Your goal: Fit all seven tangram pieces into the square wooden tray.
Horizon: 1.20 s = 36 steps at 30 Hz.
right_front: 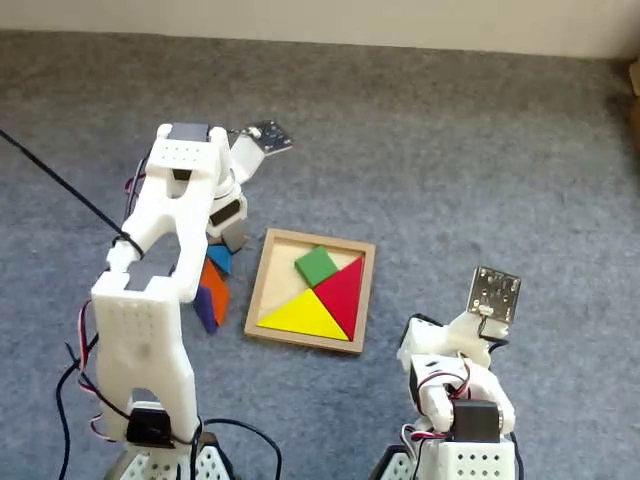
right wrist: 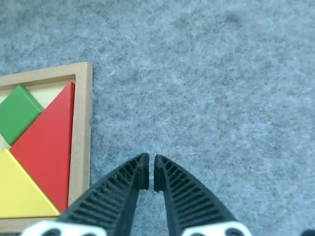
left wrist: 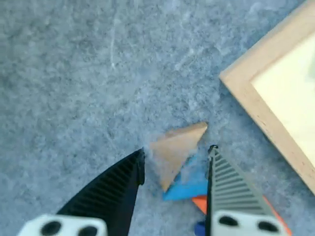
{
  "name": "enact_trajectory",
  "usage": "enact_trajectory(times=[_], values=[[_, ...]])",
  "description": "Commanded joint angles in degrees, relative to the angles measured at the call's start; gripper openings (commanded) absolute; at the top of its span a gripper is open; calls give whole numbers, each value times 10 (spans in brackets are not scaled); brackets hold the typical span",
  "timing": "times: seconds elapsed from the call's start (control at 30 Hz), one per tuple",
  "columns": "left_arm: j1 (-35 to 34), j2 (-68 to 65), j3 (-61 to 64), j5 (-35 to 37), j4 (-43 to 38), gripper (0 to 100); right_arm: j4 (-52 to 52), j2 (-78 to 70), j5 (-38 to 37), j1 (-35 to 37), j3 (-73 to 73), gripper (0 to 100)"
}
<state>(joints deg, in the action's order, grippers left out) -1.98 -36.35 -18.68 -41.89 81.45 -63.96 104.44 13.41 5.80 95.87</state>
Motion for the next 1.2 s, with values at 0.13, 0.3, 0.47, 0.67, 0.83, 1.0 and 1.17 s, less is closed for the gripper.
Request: enact_trajectory(times=[0.13, 0.3, 0.47, 0.67, 0.83, 1.0, 1.17], values=[[-6, -67, -99, -4, 3, 210, 3, 7, 5, -7, 81, 31], [-7, -85, -114, -4, 6, 210, 3, 7, 5, -7, 81, 31], [-7, -85, -114, -4, 6, 181, 3, 7, 4, -7, 81, 31], [-5, -85, -113, -4, 21, 136, 3, 7, 4, -7, 81, 31], [-5, -84, -115, -4, 53, 101, 3, 7, 4, -7, 81, 31], [-5, -67, -138, 41, 74, 98, 3, 7, 4, -7, 81, 31], [5, -36, -178, 105, 102, 98, 3, 7, 4, -7, 81, 31]])
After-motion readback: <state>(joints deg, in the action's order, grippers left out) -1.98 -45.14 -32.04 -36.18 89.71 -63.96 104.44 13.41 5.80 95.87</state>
